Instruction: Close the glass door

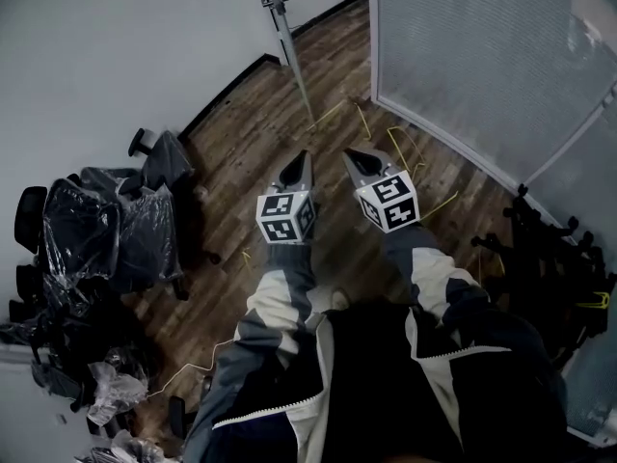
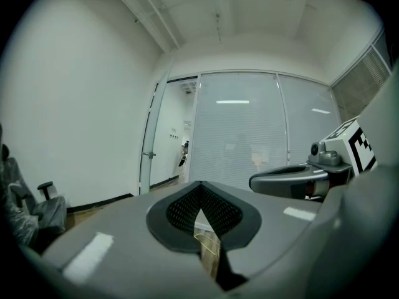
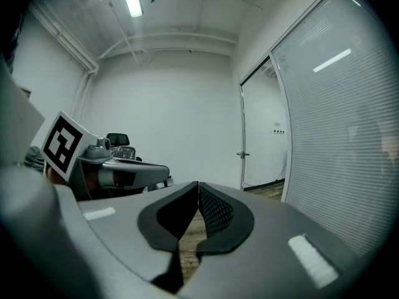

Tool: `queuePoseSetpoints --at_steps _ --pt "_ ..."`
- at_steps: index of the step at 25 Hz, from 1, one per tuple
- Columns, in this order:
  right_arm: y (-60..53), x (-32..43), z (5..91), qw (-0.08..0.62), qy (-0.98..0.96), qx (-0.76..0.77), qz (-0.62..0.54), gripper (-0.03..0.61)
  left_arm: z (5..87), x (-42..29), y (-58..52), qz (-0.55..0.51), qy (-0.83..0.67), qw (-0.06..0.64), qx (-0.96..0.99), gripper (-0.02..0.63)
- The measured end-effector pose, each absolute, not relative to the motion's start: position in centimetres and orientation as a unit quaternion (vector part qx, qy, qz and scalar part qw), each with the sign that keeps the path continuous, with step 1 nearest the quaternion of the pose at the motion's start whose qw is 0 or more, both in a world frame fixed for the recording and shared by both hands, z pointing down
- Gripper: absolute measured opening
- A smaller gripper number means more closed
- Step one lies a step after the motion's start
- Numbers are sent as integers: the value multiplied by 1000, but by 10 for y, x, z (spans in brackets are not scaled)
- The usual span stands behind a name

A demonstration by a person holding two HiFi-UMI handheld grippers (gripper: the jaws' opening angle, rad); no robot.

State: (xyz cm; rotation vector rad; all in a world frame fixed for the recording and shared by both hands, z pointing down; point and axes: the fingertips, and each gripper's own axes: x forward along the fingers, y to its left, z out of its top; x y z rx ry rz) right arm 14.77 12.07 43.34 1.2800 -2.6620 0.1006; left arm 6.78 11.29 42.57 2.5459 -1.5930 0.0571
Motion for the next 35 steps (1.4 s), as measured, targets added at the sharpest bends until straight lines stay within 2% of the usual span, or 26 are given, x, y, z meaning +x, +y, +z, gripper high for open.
queuePoseSetpoints --at_steps 11,27,35 --pt "28 75 435 106 -893 437 22 9 438 -11 24 9 -534 73 842 3" --pt "-192 69 446 102 -918 383 26 9 449 -8 -174 19 -575 97 812 3" --pt "-302 76 436 93 -928 362 13 9 432 -9 -274 12 -607 74 791 5"
